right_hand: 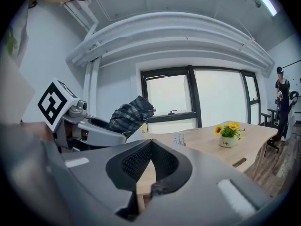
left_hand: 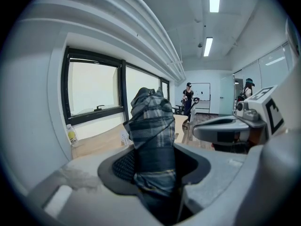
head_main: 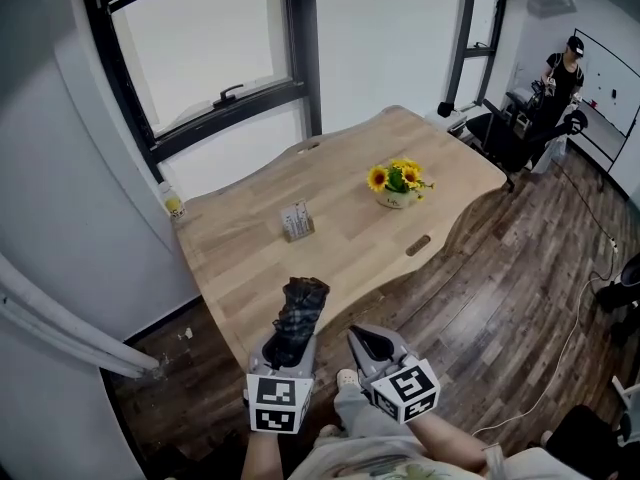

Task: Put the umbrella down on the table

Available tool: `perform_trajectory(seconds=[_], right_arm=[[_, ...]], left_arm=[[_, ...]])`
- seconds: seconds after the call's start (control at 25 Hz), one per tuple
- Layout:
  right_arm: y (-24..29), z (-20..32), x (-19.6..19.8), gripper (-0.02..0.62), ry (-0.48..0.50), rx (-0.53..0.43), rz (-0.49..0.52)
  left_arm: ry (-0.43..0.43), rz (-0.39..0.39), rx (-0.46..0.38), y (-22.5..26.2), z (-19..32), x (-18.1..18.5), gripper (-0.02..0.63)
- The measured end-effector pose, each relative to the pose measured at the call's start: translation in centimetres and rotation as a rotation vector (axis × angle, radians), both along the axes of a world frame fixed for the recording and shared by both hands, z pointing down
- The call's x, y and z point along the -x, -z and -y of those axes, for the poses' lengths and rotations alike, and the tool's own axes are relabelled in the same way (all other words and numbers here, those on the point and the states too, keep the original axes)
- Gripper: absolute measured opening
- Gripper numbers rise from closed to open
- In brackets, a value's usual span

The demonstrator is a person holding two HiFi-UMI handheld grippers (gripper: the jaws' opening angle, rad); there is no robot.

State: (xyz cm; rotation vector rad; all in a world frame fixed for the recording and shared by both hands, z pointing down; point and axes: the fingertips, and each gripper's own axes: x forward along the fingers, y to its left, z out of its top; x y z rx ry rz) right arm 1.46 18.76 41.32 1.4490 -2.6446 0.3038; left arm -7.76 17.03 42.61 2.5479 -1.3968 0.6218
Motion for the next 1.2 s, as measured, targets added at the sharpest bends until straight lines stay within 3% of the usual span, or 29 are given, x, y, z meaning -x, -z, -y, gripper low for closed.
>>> perform_trajectory(seconds=[0.6,1.2], right_arm=[[-0.4,11.3,-0.2,-0.001,0.032,0.0,0.043],[-1.5,17.7,-0.9,0.0,0.102,0.023,0.059]], left_arm=[[0.035,-0.003,0.037,-0.3,10.7,-0.8,0.207],[0.102,-0.011,0.051,-0.8,17.6,-1.7,0.207]])
